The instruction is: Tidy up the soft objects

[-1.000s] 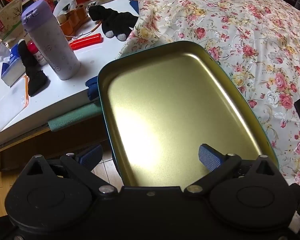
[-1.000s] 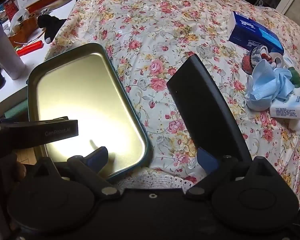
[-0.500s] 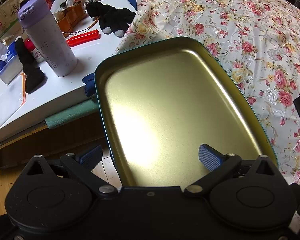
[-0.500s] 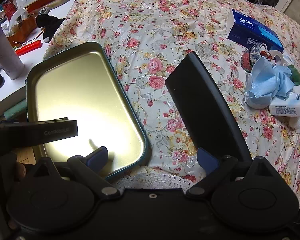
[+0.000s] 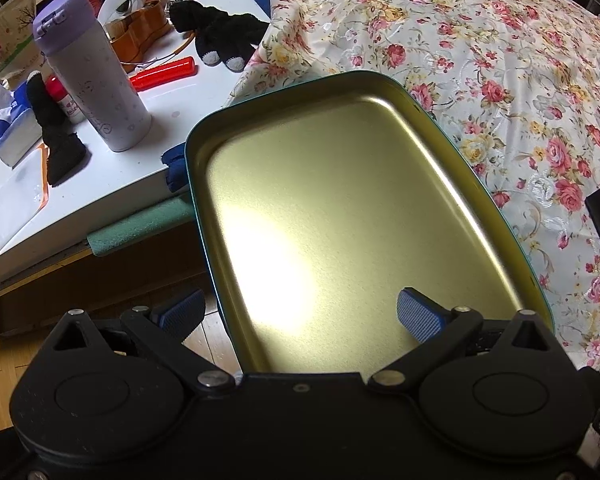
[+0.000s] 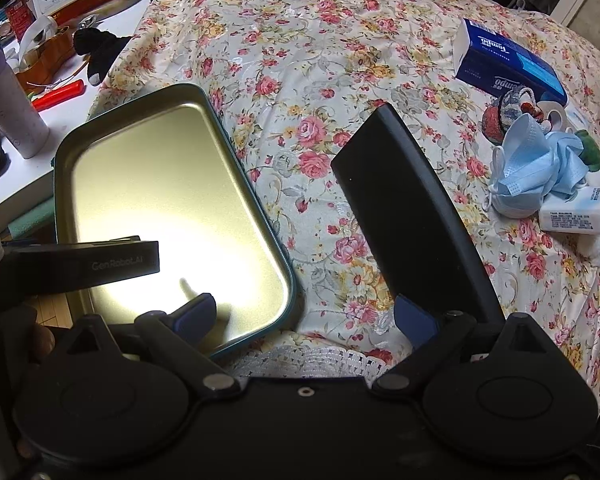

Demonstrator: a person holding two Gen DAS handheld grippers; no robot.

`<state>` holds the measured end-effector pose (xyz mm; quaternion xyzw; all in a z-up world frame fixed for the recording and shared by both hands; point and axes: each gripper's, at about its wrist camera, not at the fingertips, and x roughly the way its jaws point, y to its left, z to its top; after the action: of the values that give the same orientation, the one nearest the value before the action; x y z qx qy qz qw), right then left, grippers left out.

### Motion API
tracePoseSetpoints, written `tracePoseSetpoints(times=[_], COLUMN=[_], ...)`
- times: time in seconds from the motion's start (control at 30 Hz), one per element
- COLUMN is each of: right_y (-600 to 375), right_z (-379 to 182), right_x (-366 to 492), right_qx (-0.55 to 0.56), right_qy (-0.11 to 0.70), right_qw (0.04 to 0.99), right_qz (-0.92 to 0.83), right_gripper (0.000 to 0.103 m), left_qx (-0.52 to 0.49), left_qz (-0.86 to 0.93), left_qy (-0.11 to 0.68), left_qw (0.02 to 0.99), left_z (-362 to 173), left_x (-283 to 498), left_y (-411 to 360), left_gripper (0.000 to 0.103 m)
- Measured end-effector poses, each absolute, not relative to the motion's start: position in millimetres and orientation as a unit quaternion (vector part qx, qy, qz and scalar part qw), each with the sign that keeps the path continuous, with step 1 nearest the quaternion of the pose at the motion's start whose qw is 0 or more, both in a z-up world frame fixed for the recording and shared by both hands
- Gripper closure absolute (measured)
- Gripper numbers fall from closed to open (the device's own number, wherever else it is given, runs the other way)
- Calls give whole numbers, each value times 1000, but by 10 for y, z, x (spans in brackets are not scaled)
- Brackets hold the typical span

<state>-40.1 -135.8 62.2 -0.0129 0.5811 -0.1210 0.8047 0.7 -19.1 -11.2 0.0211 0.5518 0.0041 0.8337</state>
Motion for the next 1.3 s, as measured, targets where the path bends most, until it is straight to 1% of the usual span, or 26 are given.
tracePoseSetpoints(times=[1.3], right_y=[-1336], right_z=[592], right_x=[-412], right_qx=[-19], right_qy=[586], right_qw=[801], right_qz=[-121], right_gripper=[8], left_qx=[8], left_qz=[-11], left_qy=[559], left_qw=[829], left_z=[-114], left_x=[56], left_y=[-76], left_gripper=[4])
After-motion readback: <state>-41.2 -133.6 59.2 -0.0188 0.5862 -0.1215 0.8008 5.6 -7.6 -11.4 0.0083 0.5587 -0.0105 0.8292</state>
